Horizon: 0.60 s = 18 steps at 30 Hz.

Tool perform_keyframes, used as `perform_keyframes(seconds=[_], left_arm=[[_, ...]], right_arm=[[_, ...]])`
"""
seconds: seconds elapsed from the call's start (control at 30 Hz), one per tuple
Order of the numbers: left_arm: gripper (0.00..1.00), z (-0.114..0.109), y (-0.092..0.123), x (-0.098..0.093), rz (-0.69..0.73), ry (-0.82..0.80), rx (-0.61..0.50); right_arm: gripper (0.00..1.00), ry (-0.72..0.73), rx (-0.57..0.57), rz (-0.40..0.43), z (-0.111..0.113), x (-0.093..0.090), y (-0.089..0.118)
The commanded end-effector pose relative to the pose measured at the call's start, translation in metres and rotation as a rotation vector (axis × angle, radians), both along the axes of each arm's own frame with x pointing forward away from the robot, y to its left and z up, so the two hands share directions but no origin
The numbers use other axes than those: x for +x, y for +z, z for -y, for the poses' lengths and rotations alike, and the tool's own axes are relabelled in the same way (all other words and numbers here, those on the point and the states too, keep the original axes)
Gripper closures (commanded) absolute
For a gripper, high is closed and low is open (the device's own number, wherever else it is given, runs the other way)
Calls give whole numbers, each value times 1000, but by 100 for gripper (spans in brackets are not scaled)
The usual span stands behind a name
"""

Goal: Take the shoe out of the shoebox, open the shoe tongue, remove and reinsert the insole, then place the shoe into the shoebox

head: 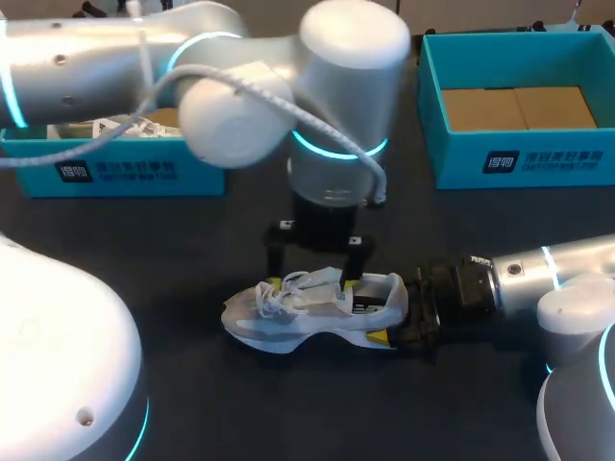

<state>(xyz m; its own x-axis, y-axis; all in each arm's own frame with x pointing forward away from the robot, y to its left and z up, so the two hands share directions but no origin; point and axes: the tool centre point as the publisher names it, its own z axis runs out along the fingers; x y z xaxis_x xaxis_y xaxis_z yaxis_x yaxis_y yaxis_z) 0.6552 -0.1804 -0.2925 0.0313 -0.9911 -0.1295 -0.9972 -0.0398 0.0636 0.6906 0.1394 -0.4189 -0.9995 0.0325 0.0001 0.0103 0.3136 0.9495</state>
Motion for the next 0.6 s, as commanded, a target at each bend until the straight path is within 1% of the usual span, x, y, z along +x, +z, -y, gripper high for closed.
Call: perform_keyframes(seconds=[0.03, 0.2, 0.37, 0.6], left_arm=[[0, 29, -20, 11, -30, -8, 162], [0, 32, -33, 13, -18, -10, 193], [0, 33, -39, 12, 7, -16, 225], [0, 32, -48, 17, -3, -16, 261]], right_arm=[[100, 1, -5, -1, -1, 0, 1], [100, 1, -5, -1, -1, 0, 1], [100, 1, -5, -1, -1, 0, 1], [100, 1, -5, -1, -1, 0, 1]])
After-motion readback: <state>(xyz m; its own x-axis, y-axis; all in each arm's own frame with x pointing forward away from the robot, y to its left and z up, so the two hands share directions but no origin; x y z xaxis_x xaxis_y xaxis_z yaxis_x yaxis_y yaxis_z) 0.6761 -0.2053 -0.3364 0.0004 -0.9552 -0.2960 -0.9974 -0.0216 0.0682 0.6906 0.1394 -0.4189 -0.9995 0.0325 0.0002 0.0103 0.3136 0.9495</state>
